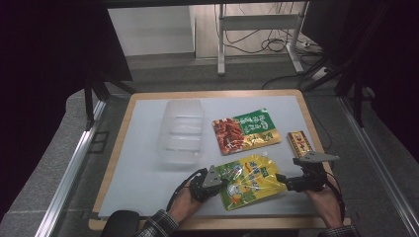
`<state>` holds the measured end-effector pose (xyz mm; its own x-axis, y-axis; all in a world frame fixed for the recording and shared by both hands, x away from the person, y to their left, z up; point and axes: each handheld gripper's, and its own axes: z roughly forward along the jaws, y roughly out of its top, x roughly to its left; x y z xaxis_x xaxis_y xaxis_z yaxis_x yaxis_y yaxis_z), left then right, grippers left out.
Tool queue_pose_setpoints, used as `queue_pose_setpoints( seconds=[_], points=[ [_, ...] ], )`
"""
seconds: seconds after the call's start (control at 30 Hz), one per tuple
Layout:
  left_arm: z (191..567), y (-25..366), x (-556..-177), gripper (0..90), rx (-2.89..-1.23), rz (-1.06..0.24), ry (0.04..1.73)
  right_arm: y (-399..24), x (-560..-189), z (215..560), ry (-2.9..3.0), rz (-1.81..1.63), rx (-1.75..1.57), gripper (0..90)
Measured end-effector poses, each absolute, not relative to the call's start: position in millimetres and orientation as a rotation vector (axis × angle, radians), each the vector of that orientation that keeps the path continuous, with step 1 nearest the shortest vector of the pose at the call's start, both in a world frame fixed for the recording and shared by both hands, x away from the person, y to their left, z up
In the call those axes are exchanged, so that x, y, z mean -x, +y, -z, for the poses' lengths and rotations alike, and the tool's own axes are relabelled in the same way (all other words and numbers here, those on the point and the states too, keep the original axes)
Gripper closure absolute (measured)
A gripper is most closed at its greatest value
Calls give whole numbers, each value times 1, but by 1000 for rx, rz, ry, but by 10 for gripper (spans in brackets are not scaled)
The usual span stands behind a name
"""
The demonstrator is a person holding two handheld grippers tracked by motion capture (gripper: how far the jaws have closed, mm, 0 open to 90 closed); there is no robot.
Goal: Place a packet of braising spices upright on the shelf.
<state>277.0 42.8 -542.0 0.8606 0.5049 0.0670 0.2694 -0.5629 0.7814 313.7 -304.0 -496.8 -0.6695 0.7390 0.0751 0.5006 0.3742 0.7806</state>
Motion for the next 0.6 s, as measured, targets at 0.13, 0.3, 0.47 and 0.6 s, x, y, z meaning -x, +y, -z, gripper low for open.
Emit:
queue_pose_setpoints(
  seconds=[0.13,0.3,0.47,0.6],
  points=[
    [542,45,-277,900,-2204,-337,572,-299,-314,499,2393,-1211,-1095,42],
    [543,47,-277,900,-2214,-329,577,-293,-316,505,2461,-1231,-1115,42],
    [543,47,-277,900,-2214,-321,578,-286,-319,510,2520,-1259,-1149,44],
    [543,47,-277,900,-2214,-320,578,-283,-321,513,2560,-1309,-1177,46]
  ],
)
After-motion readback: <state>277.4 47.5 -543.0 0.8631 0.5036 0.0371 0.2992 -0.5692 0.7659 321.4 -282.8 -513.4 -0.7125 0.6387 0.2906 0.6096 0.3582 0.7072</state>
